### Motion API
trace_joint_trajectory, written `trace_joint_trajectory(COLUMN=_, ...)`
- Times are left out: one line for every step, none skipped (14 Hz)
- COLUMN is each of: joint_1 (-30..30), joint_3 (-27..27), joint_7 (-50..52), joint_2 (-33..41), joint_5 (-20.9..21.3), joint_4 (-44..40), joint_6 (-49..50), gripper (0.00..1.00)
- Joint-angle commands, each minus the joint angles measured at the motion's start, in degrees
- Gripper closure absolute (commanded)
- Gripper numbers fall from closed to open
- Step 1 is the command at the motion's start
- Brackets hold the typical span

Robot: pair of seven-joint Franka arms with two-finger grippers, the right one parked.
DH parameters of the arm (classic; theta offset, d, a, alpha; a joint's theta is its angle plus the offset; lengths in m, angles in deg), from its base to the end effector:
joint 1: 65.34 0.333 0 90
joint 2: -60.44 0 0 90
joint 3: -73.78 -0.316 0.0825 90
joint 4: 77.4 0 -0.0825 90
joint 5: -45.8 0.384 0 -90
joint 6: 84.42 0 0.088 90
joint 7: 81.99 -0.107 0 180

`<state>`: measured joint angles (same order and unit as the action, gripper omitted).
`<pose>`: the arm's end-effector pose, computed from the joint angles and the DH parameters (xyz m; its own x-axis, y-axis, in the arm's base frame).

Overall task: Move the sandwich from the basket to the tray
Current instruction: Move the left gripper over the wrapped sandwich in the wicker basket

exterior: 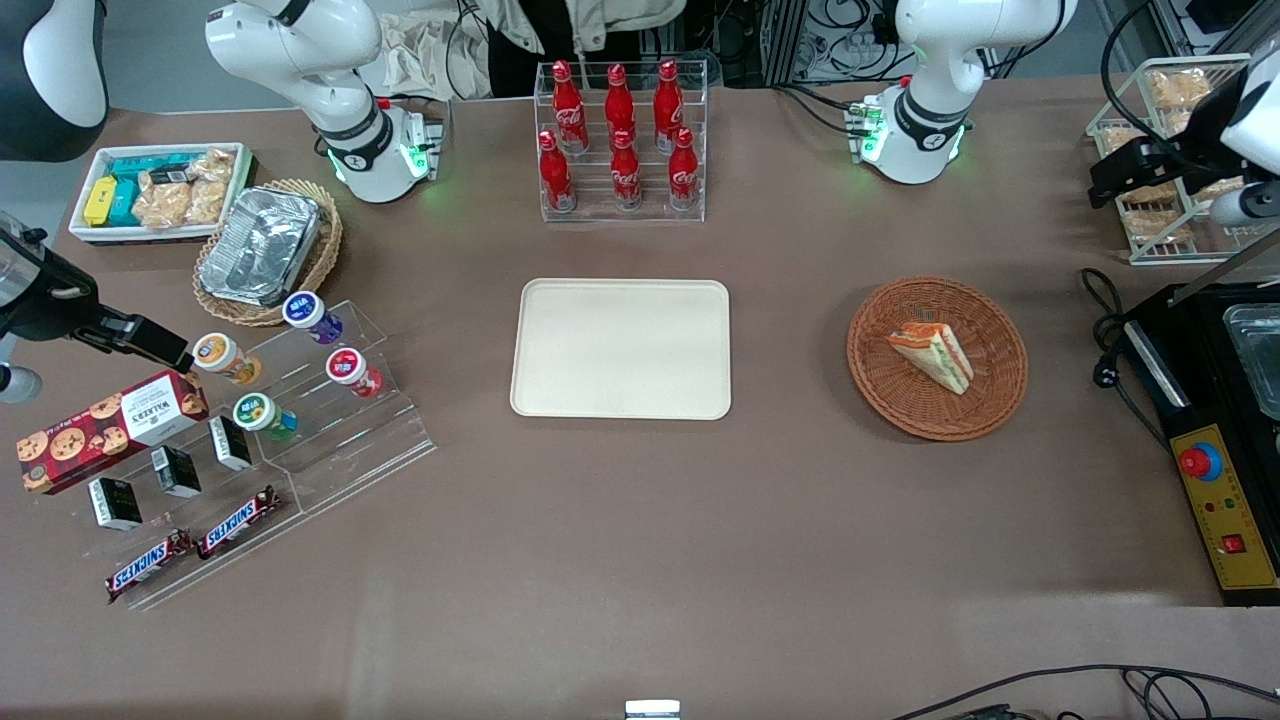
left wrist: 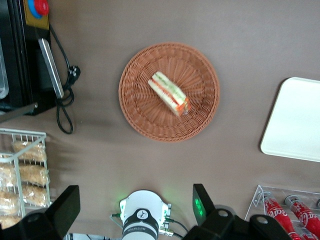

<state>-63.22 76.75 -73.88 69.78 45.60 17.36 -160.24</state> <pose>0.4752 -0.0098 0.6508 0.9780 0.1278 -0.1646 0.1248 -0.9918 -0.0284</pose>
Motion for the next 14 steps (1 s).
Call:
trace_joint_trajectory(joint_1=1.58, joint_3=0.19, joint_7=0.07, joint_2=7.95, joint_5=-0.50, joint_4=11.82, joint_6=-5.90, gripper=0.00)
trace_joint_trajectory(joint_1=1.58, joint_3=0.19, joint_7=0.33, joint_2=9.71, joint_5=-0.50, joint_4=15.95, joint_6=-8.97, gripper=0.00)
trace_joint_trajectory(joint_1=1.58, joint_3=0.19, joint_7=0.42, joint_2=11.47, joint_5=-0.50, joint_4=20.34, joint_6=-12.48, gripper=0.00)
trace_joint_trajectory(joint_1=1.58, joint_3=0.19, joint_7=1.03, joint_2=13.31, joint_5=-0.68, joint_4=24.91, joint_6=-16.95, gripper=0.00)
trace_joint_trajectory(joint_1=1.58, joint_3=0.19, joint_7=2.25, joint_2=15.07, joint_5=-1.63, joint_4=29.57, joint_6=-21.43, gripper=0.00)
trace_joint_trajectory(joint_1=1.58, joint_3=0.19, joint_7=3.31, joint_2=16.39, joint_5=-2.08, joint_4=33.44, joint_6=-25.22, gripper=0.00)
trace_joint_trajectory(joint_1=1.49, joint_3=0.19, joint_7=5.15, joint_2=16.58, joint_5=-2.08, joint_4=36.09, joint_6=-27.96, gripper=0.00)
trace_joint_trajectory(joint_1=1.49, joint_3=0.28, joint_7=6.12, joint_2=16.06, joint_5=-2.08, joint_4=38.03, joint_6=-29.81, gripper=0.00)
trace_joint_trajectory(joint_1=1.49, joint_3=0.28, joint_7=6.57, joint_2=15.97, joint_5=-2.08, joint_4=40.75, joint_6=-33.05, gripper=0.00)
trace_joint_trajectory(joint_1=1.49, joint_3=0.28, joint_7=8.49, joint_2=16.05, joint_5=-2.08, joint_4=43.47, joint_6=-36.39, gripper=0.00)
trace_joint_trajectory(joint_1=1.49, joint_3=0.28, joint_7=11.55, joint_2=15.88, joint_5=-2.08, joint_4=45.50, joint_6=-39.29, gripper=0.00)
trace_joint_trajectory(joint_1=1.40, joint_3=0.28, joint_7=15.93, joint_2=15.01, joint_5=-2.08, joint_4=46.57, joint_6=-41.50, gripper=0.00)
trace_joint_trajectory(joint_1=1.14, joint_3=0.45, joint_7=20.85, joint_2=13.70, joint_5=-1.82, joint_4=46.66, joint_6=-43.52, gripper=0.00)
trace_joint_trajectory(joint_1=0.96, joint_3=0.54, joint_7=25.25, joint_2=12.64, joint_5=-1.82, joint_4=46.75, joint_6=-45.37, gripper=0.00)
